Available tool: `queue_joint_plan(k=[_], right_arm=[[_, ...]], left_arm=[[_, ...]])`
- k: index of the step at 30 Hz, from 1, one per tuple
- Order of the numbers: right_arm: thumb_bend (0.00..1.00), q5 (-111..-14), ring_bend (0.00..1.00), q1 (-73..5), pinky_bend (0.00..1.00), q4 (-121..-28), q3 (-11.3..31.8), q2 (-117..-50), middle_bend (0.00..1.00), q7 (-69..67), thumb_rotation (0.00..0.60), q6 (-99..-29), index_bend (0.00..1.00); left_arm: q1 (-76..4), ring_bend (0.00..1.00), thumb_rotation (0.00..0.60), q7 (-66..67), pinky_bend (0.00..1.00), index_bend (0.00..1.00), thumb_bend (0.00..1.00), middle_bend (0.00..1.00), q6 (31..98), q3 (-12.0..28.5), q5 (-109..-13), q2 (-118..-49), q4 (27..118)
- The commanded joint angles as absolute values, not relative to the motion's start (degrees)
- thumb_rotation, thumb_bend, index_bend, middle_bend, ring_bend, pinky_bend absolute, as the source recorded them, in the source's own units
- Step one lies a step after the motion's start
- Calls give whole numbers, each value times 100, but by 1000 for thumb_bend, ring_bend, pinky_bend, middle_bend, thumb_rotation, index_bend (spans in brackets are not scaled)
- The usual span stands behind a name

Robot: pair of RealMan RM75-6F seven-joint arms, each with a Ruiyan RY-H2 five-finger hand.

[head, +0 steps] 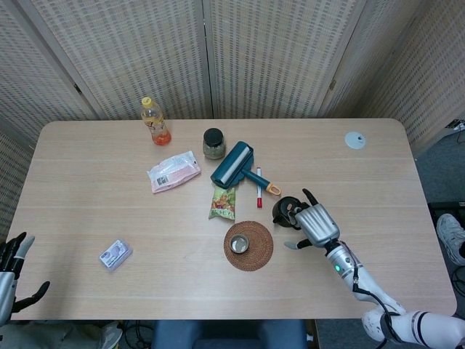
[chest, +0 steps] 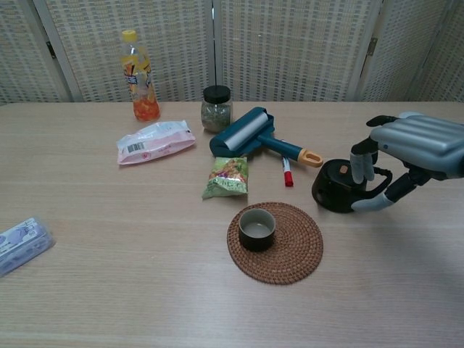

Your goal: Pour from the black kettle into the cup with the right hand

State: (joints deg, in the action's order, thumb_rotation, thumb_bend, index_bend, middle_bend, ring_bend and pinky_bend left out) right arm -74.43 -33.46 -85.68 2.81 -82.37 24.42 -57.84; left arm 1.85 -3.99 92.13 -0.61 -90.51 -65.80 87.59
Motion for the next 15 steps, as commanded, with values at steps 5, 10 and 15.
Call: queue_joint_plan(k=[5,10,15], right_arm=[[0,-7308,346,-3391,0,-8455,330,-8306,492,2649,288,-5730,486],[0,-7202,346,-3399,0,-8371,323,-8342,492,2777,288,-5680,486],[0,-7146,346,-3411,0,-8315,311,-8385,493,2859,286,-5640,487]], left_arm=[[177,11,600,-418,0,0,245,0,9199,-60,-9056,-6603,8730],[183,11,600,-434,0,0,244,0,9201,-52,-9034,-6599,8714],[188,11,600,-450,0,0,244,0,9199,-59,-9036,-6615,8690]])
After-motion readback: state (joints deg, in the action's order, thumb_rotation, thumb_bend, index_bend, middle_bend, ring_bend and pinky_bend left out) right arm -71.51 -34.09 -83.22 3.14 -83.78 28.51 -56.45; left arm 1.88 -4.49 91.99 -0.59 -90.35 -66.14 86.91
